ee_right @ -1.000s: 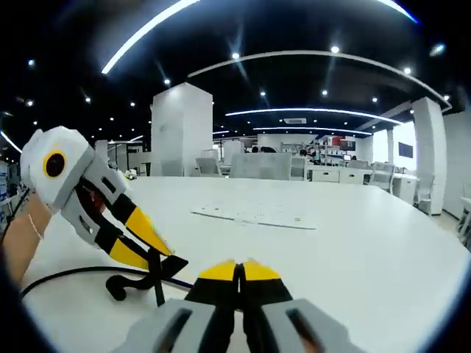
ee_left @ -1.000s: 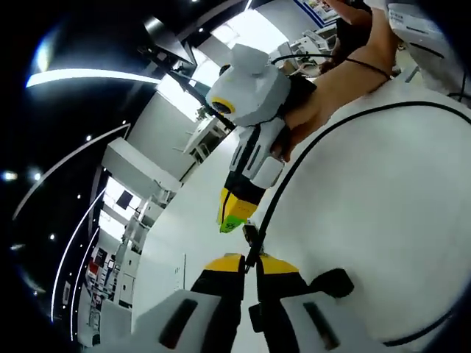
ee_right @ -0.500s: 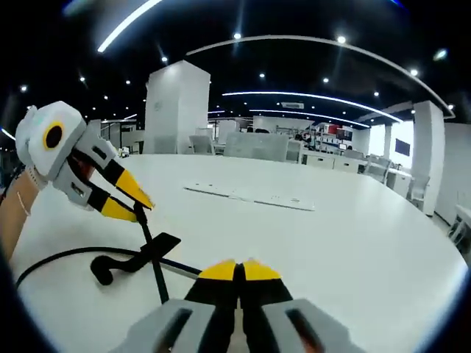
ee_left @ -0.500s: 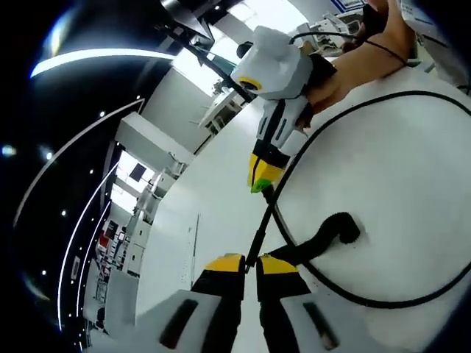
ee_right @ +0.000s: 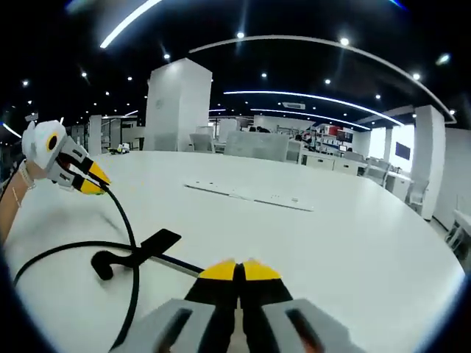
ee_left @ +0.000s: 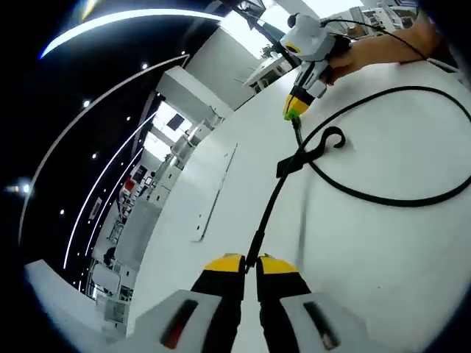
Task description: Find the charging cable on the desk, coil it up and secure with Velcro.
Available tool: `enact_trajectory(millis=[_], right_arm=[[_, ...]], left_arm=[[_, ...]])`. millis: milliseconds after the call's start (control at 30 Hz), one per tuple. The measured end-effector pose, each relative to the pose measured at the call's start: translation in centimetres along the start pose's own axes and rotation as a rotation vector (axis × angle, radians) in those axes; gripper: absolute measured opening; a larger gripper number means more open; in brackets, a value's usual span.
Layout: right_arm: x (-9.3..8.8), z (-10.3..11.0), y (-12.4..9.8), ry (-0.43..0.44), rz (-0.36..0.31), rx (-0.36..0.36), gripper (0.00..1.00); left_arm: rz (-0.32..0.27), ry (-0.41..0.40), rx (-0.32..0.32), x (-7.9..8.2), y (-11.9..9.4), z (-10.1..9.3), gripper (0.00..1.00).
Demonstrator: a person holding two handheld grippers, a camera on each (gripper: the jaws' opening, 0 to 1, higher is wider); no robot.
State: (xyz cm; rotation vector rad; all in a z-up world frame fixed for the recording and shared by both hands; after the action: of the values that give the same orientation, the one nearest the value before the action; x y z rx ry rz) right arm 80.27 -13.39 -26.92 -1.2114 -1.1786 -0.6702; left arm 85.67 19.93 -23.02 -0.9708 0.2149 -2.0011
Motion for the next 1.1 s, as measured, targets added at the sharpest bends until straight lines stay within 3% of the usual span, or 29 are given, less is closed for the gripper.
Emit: enact_trajectory(millis=[133,267,433,567,700,733,767,867,1000,1100], right_arm=[[0.2,0.3,-0.5,-0.093,0.033,-0.036,0.03],[0.2,0.3,-0.9,-0.112,0.040,-0.057,0.03],[0.0,-0.4,-1.3,-0.126,0.045,-0.098,0.03],[-0.2,-1.3,-1.7,-0.114,0.050,-0.126,0.03],[-0.2,-1.3,-2.0,-0.113,0.050,-0.125,0.03],[-0.2,-1.3,-2.0,-0.124,0.054,-0.132,0.03],[-0.2,-1.3,-2.0,-0.140,0.057,-0.140,0.03],[-0.2,-1.3,-2.0,-0.146,0.056,-0.138,0.03],[1.0,-0.6,-2.5,-0.142,-0.048,-0.089,0.05],[2.1,1.1,-2.8,-0.207,-0.146,0.061,0.06]], left_arm=[[-0.005,-0.040,-0.019,-1.1,-0.3,-0.3,0.07],[0.045,-0.048,-0.050,-1.5,0.0,-0.3,0.07],[0.059,-0.063,-0.081,-1.3,0.5,-0.6,0.07],[0.054,-0.082,-0.124,-0.2,0.7,-1.1,0.07],[0.104,-0.064,-0.152,-0.3,1.2,-1.5,0.07],[0.106,-0.065,-0.156,-0.4,1.2,-1.5,0.07],[0.073,-0.049,-0.148,-0.3,1.3,-1.6,0.07],[0.094,-0.051,-0.171,-0.4,1.1,-1.8,0.07],[0.097,-0.028,-0.183,-0.2,1.2,-1.9,0.07],[0.088,-0.022,-0.187,-0.2,1.3,-1.9,0.07]])
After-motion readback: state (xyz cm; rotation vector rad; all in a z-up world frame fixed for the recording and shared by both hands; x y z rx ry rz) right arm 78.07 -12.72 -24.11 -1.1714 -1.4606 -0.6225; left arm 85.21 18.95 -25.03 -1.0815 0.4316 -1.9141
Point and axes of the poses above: the point that each gripper's makers call its tool centre point, and the gripper's own axes: y roughly forward along the fingers, z roughly to its left, x roughly out of its top, the point moved 9 cm from there along -y, roughly backward along the fingers, and after that the axes turned 2 degrees about x, right-handed, at the moved point
